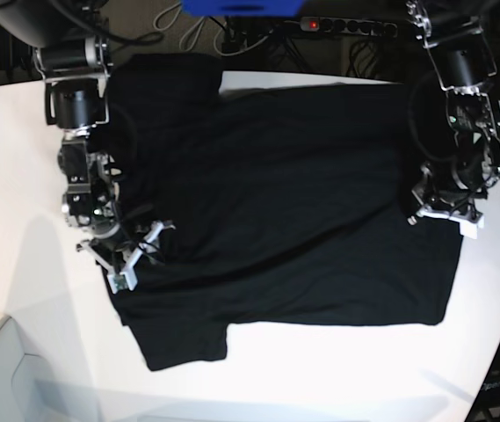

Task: Layout the t-shirt on the table in an organized manner, then fold the t-shirt properly
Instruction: 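Grasp the shirt shoulder with the right gripper and drag it toward the collar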

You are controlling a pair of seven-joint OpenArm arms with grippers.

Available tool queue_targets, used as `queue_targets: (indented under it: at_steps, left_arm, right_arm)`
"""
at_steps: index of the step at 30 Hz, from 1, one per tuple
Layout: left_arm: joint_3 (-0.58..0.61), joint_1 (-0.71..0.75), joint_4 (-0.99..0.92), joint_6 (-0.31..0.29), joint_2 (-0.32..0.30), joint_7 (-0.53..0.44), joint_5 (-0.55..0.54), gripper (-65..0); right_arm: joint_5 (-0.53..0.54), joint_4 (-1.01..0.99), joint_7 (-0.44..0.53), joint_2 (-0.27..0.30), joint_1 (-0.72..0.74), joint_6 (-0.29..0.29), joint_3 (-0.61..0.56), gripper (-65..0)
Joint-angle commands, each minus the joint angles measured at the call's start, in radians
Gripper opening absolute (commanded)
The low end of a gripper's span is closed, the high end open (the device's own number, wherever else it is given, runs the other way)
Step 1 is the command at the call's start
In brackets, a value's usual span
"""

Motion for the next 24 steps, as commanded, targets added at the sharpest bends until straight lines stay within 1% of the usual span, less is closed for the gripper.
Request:
queue_targets:
  at_steps: [1,4,5,8,10,12,14,16,19,20,24]
  left_arm:
    - [-0.001,-0.013,0.012,-0.003,-0.014,-0.025,0.01,-50.9]
    - [-0.001,-0.012,0.012,-0.003,-0.008,-0.061,0.068,-50.9]
    - [-0.001,-0.012,0.012,-0.003,-0.008,-0.061,0.076,-50.9]
    - [-0.001,-0.019,0.012,-0.003,-0.008,-0.066,0.085,-50.9]
    - [-0.001,-0.021,0.012,-0.003,-0.011,-0.068,0.087,-50.9]
    - [-0.001,-0.03,0.023,-0.003,-0.012,-0.068,0.079,-50.9]
    - [-0.001,-0.044,0.023,-0.003,-0.012,-0.061,0.077,-50.9]
    - [-0.009,-0.051,0.025,-0.005,-0.012,-0.06,0.076,-50.9]
    - [-0.009,-0.064,0.049,-0.005,-0.014,-0.058,0.057,-50.9]
    - [-0.009,-0.061,0.069,-0.005,-0.014,-0.058,0.041,-50.9]
    - [-0.009,-0.022,0.169,-0.005,-0.018,-0.058,-0.033,-50.9]
  right_arm:
    - [-0.017,-0.025,-0.011,0.016,0.028,-0.008,0.003,-31.6]
    - [-0.017,-0.09,0.064,0.03,0.089,-0.008,0.003,-31.5]
    - [-0.017,-0.094,0.089,0.032,0.103,-0.008,0.002,-31.5]
    - [-0.018,-0.097,0.188,0.067,0.132,-0.008,-0.003,-31.4]
    - [-0.021,-0.096,0.257,0.084,0.154,-0.008,-0.034,-31.4]
    - [-0.053,-0.088,0.319,0.115,0.167,-0.011,-0.084,-31.4]
    - [-0.112,-0.027,0.34,0.13,0.164,-0.012,-0.101,-31.4]
    - [-0.158,0.058,0.322,0.128,0.132,-0.012,-0.086,-31.4]
    - [-0.168,0.21,0.23,0.119,0.058,-0.009,-0.083,-31.6]
    - [-0.17,0.266,0.188,0.104,0.029,-0.009,-0.081,-31.7]
    - [-0.17,0.472,-0.049,0.047,-0.084,-0.008,-0.08,-31.8]
